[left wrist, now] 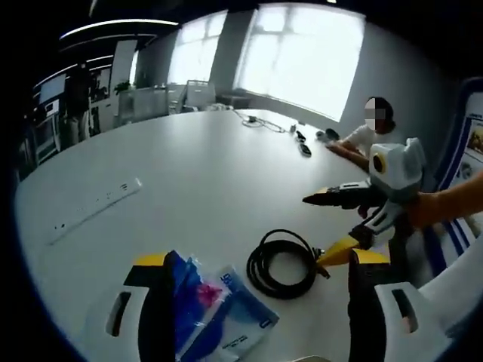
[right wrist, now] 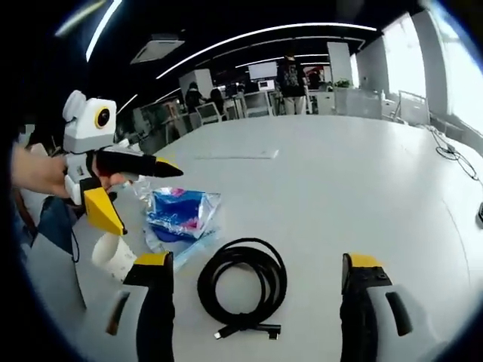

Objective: Arrange the tabletop items into an orderly group along one side of the table until the central work area is clear of visible clutter.

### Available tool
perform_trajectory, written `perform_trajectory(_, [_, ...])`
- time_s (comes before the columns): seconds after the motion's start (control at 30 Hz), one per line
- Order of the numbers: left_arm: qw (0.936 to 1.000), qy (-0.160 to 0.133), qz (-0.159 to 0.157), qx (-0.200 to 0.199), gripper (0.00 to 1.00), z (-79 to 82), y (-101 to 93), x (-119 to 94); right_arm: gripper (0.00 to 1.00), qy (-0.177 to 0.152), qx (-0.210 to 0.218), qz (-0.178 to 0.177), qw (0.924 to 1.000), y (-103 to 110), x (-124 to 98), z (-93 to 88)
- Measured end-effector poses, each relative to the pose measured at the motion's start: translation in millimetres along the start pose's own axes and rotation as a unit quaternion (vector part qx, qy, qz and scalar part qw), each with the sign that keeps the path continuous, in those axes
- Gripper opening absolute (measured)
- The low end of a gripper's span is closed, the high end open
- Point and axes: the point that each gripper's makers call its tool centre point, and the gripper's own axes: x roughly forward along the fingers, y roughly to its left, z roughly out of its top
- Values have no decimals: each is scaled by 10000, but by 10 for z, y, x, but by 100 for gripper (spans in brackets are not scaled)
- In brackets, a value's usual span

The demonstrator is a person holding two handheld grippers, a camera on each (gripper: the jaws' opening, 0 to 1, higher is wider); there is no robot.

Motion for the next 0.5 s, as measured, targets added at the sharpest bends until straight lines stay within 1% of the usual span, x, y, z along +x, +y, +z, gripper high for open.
perform_trajectory(0.17, [9998, -109, 134, -132, 92, 19, 99, -189, 89, -66, -112, 29, 9999, 51, -7, 130])
perform_trajectory(0.27, [9997, -116, 218, -89, 92, -7, 130, -331, 89, -90, -199, 62, 9997, 103, -18, 212])
perform_trajectory(0.37, [9992, -229, 300, -92, 93, -18, 172, -488, 89, -86, -286, 83, 9995, 173, -41, 265])
perform_trajectory(0.5, [9985, -304, 449, -119, 93, -71, 259, -695, 89, -109, -416, 119, 9990, 247, -64, 335])
